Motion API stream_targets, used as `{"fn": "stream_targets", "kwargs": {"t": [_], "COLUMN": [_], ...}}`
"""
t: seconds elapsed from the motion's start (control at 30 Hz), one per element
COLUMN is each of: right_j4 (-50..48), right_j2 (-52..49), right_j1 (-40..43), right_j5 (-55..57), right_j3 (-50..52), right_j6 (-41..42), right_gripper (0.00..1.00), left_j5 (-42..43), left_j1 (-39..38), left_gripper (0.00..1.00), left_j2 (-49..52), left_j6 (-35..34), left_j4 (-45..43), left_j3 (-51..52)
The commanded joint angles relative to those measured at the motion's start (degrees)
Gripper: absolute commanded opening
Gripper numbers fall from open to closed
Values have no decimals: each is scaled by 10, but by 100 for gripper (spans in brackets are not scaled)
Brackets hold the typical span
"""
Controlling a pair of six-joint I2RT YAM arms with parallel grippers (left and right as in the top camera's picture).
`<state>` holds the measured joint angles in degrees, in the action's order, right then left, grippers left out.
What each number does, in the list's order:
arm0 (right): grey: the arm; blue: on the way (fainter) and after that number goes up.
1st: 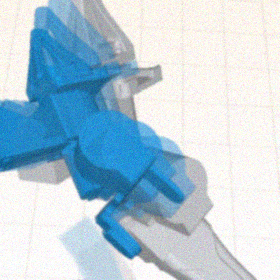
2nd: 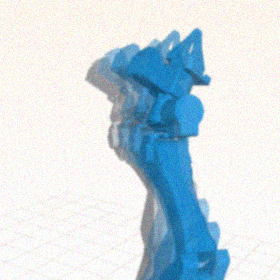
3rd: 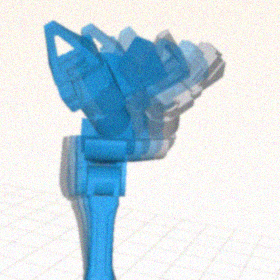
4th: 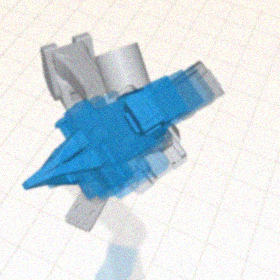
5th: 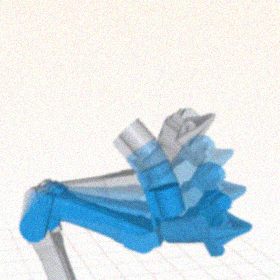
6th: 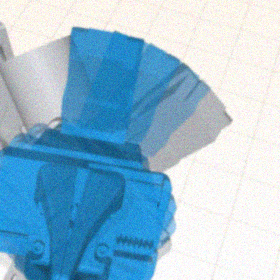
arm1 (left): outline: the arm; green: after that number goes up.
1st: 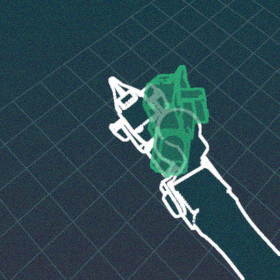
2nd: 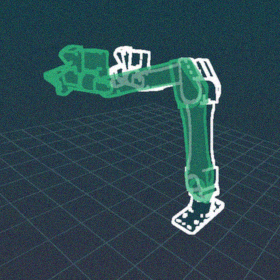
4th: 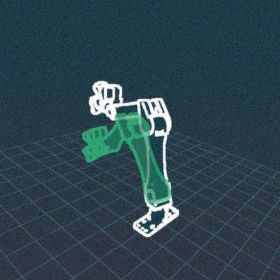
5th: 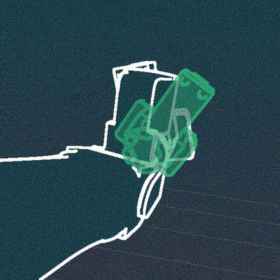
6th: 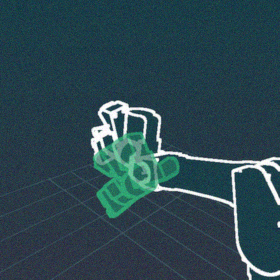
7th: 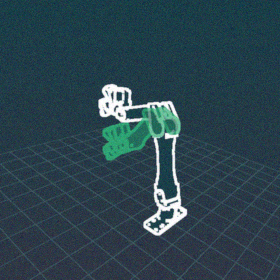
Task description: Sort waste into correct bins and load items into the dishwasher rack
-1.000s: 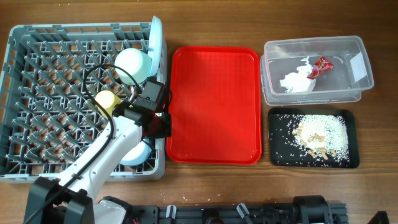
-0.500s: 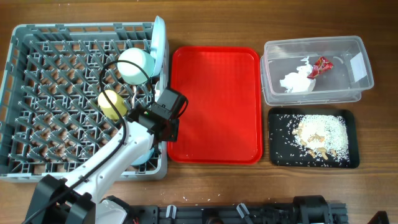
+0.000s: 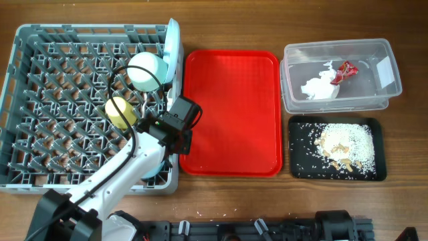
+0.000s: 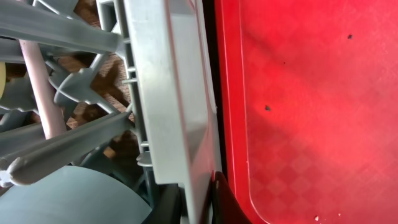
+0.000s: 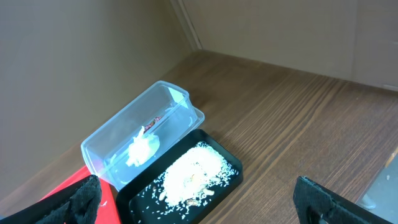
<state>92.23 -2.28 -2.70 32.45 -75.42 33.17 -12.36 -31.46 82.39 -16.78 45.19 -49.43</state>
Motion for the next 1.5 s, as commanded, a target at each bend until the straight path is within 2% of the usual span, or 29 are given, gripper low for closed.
{"fn": "stream_targets", "kwargs": {"t": [0.0, 0.23, 0.27, 0.3, 0.33, 0.37, 0.5, 1.33, 1.47], "right_j4": [-1, -1, -1, -1, -1, -1, -1, -1, -1], "right_j2": [0, 0, 0, 0, 0, 0, 0, 0, 0], "right_j1": [0, 0, 0, 0, 0, 0, 0, -2, -2], "right_j5": [6, 6, 6, 6, 6, 6, 6, 6, 51], "right_j3": [2, 2, 2, 2, 2, 2, 2, 2, 2], "right_j6": [0, 0, 0, 0, 0, 0, 0, 0, 0], "right_gripper": [100, 100, 100, 100, 100, 100, 100, 100, 100], "left_j5": [-34, -36, -37, -38, -38, -38, -29, -29, -29], "left_j1": [-9, -9, -9, -9, -9, -9, -9, -9, -9], "left_gripper": [41, 55, 73, 81, 96, 100, 100, 100, 100], "left_j2": [4, -63, -85, -110, -134, -159, -235, -230, -230], "left_j6": [59, 59, 59, 56, 42, 28, 22, 22, 22], "left_j4": [-10, -8, -8, -9, -13, -26, -33, -10, -10], "left_j3": [18, -44, -66, -90, -112, -127, -131, -131, -131]}}
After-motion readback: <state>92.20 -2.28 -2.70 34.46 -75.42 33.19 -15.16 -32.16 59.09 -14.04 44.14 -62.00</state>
